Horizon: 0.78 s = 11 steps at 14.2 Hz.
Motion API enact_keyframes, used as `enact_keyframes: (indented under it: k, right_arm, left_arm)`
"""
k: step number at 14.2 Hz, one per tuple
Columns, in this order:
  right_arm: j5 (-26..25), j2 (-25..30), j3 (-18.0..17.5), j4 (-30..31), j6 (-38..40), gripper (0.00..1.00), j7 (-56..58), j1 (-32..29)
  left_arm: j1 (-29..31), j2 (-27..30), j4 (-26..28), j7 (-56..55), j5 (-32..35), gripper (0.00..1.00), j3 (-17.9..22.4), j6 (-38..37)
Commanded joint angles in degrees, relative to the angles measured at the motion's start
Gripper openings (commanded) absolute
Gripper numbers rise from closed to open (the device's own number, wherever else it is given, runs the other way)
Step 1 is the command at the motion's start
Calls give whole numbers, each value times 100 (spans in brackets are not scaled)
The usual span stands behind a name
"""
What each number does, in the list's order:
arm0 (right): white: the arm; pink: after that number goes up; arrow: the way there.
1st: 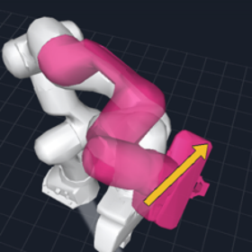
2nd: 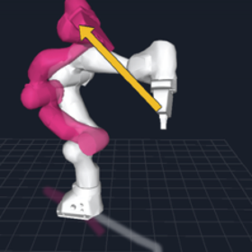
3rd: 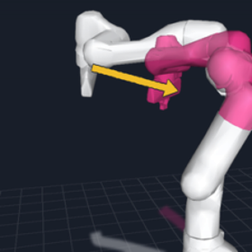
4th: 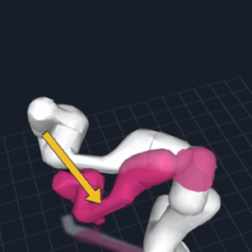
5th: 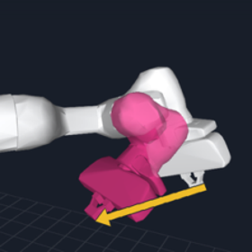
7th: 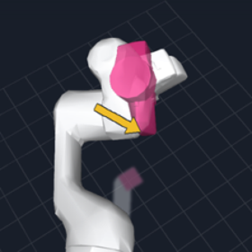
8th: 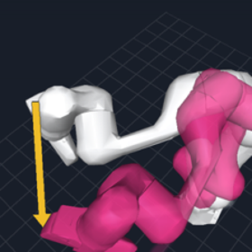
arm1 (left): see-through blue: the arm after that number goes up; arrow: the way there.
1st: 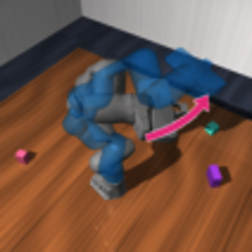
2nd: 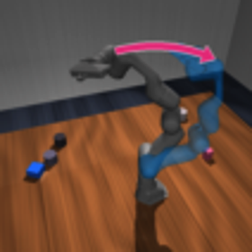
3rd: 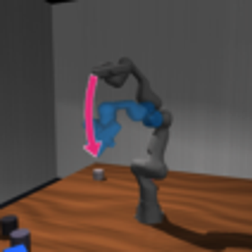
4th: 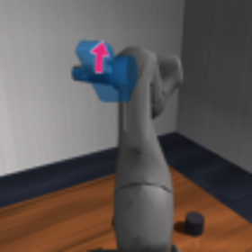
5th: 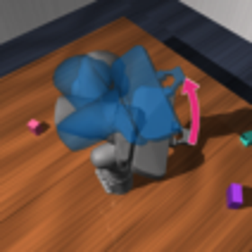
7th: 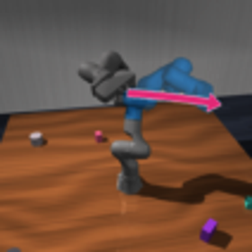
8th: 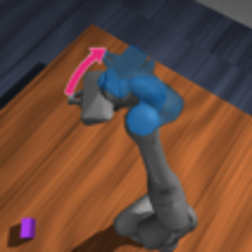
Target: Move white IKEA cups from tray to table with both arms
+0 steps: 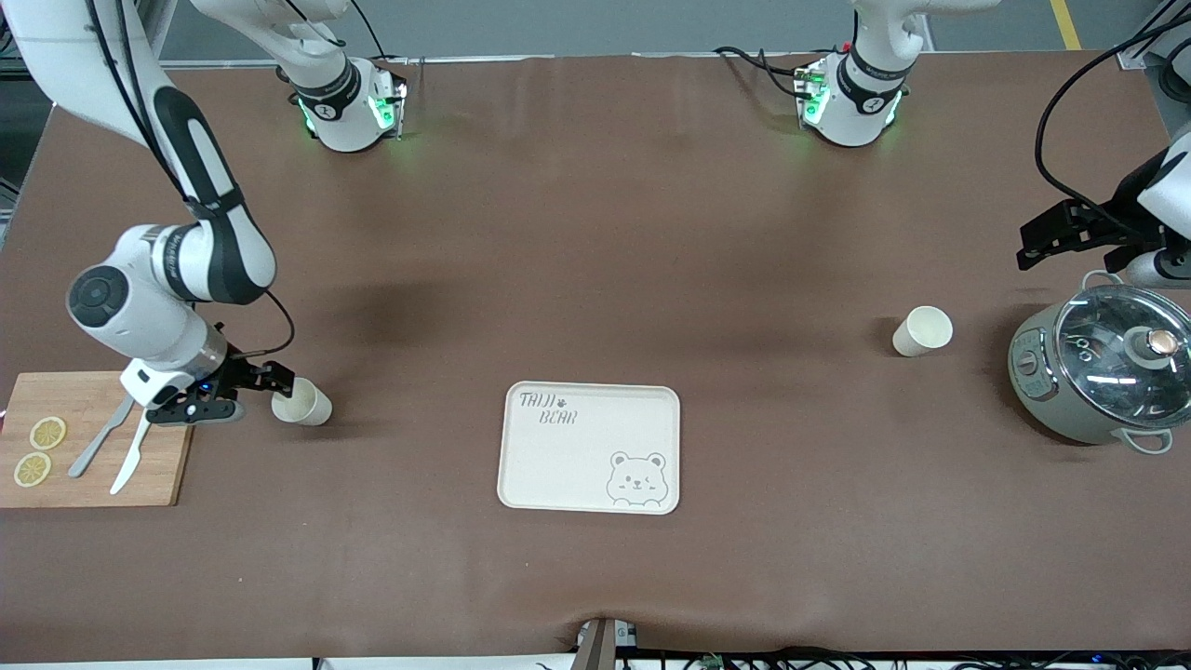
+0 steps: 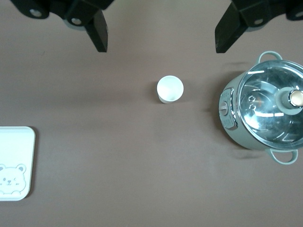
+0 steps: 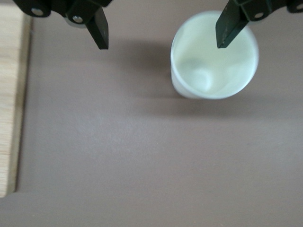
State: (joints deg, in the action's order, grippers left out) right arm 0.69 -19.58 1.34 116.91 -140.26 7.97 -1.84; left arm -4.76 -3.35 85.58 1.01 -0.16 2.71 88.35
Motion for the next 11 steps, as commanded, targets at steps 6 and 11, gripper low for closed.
enact_keyframes:
  k: [6, 11]
  right_arm:
    - [-7, 1517, -72, -379, 2379, 100, 12, -106]
    - [-33, 2125, -116, -632, 3283, 100, -391, -45]
  left_arm:
    - [-104, -96, -50, 58, 130, 100, 107, -143]
    - [-122, -104, -50, 58, 130, 100, 107, -143]
